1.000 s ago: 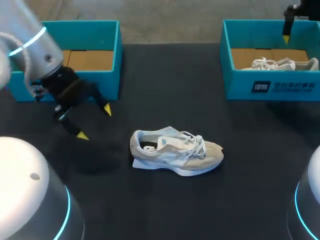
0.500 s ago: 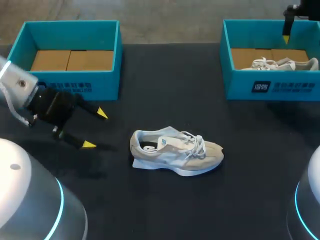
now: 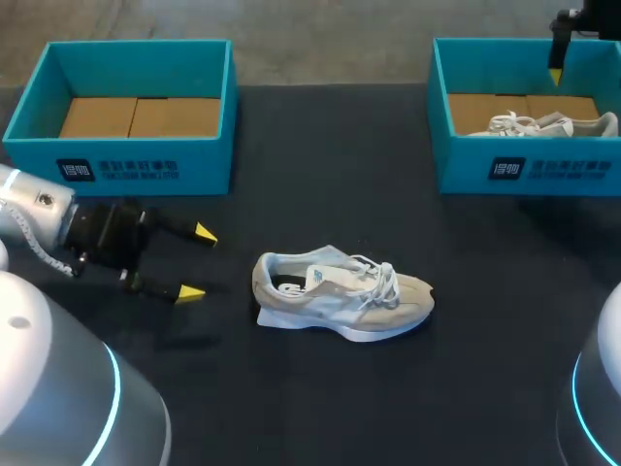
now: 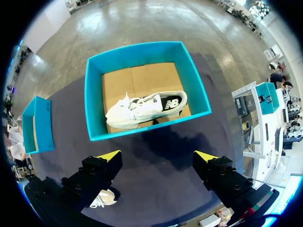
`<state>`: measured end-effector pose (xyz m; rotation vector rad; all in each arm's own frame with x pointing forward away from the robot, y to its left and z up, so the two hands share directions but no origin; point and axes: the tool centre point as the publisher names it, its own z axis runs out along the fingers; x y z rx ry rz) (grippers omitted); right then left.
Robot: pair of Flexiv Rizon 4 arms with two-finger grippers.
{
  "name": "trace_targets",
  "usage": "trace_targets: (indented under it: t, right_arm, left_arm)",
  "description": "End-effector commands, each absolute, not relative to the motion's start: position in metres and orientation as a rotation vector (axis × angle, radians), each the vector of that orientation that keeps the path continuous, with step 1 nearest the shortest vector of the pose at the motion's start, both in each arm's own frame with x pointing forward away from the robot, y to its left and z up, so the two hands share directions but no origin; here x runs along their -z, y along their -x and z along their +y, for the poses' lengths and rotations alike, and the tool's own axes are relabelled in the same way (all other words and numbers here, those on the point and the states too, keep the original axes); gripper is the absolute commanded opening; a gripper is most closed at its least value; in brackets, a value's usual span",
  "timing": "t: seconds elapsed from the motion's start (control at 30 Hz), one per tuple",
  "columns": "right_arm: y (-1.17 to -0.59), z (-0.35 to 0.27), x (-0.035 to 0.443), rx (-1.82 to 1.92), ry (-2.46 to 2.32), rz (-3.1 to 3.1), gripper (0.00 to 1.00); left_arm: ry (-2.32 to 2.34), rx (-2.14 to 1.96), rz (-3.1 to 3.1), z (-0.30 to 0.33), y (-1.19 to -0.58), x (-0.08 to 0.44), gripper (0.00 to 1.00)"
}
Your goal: Take the shoe out of the shoebox, open the shoe tongue, remove and reinsert the insole, then place the shoe into the shoebox
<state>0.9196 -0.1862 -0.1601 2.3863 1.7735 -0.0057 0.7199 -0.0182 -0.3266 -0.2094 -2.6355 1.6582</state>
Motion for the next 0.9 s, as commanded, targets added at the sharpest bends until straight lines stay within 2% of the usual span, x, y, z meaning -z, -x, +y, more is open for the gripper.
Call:
trace_targets:
  t: [0.03,0.47,0.9]
  right_arm:
    - [-0.921,-0.186,0.160,0.008,-2.387,1.774,1.00]
    - [-0.921,-0.186,0.160,0.008,-2.387,1.774,1.00]
    - [-0.921,-0.186,0.160,0.008,-2.387,1.774,1.00]
  left_arm:
    - [0.264,-1.637,-2.593,-0.020,-0.727,0.333,1.00]
    - [0.304,-1.717,-2.522,-0.025,-0.725,0.360,1.00]
    - [0.156,-1.746,-2.488,-0.036,-0.731,0.382,1.00]
